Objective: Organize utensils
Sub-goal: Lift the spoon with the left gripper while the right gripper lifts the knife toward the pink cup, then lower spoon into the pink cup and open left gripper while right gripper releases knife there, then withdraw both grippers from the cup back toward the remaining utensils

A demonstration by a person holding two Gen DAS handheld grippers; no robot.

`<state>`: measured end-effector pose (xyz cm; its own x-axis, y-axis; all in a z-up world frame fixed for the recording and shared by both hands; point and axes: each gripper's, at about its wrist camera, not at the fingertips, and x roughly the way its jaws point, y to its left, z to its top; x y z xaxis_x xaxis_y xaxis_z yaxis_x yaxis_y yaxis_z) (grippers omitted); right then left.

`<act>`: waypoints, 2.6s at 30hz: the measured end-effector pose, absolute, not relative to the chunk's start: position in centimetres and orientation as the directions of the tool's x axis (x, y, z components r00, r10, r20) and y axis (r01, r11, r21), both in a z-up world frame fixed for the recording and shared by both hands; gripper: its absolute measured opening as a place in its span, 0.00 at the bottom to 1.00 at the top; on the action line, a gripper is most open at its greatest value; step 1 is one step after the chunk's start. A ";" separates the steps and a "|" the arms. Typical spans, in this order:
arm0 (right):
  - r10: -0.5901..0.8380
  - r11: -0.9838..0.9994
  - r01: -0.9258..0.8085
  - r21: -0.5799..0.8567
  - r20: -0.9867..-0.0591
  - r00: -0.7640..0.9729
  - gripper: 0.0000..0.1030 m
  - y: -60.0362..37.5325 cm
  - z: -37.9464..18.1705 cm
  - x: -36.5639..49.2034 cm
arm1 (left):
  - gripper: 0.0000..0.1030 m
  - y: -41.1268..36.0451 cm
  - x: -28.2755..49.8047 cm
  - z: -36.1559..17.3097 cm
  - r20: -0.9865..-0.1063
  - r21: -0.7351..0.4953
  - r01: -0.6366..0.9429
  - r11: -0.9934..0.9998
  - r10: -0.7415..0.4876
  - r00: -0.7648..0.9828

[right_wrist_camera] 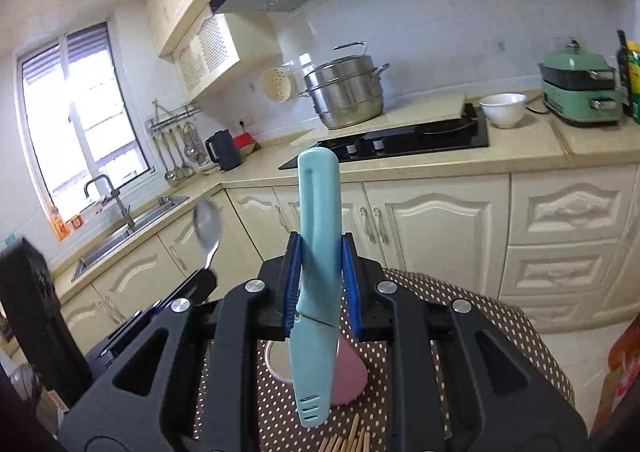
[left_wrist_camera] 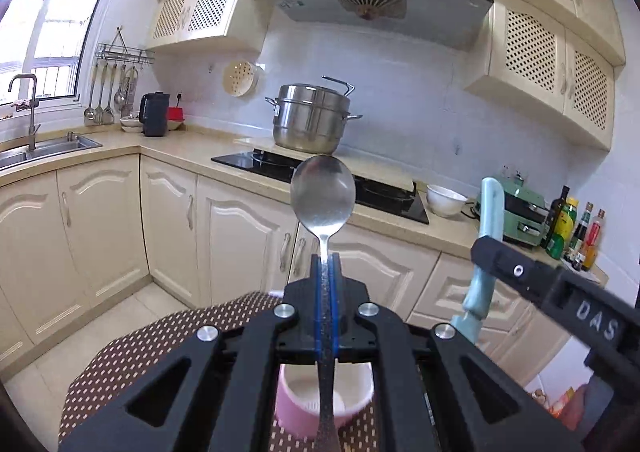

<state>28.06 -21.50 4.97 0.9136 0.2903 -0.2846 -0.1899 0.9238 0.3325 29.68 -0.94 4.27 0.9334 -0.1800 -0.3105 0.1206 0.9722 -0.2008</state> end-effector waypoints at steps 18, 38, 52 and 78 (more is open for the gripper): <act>0.301 0.924 -0.201 0.326 -0.291 0.908 0.20 -20.8 3.0 34.0 | 0.04 -2.1 35.9 0.6 -0.261 -0.184 0.017 0.983 -0.065 0.963; 0.365 0.931 -0.305 0.200 -0.471 0.803 0.20 -16.6 -2.6 33.0 | 0.10 -1.3 33.5 -4.6 -0.368 -0.079 0.153 0.985 -0.171 0.914; 0.321 0.946 -0.248 0.211 -0.476 0.819 0.61 -18.0 -2.2 29.5 | 0.31 1.2 28.6 -3.6 -0.346 -0.014 0.139 0.990 -0.135 0.928; 0.230 0.962 -0.122 0.243 -0.490 0.841 0.71 -19.9 -1.6 18.8 | 0.32 3.7 17.2 -0.4 -0.372 0.025 0.097 0.995 -0.081 0.925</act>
<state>18.75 -19.88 -1.62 0.8407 0.2305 -0.4900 -0.1222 0.9623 0.2430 17.19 3.69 -0.45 0.9247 -0.0811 -0.3721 0.0971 0.9950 0.0245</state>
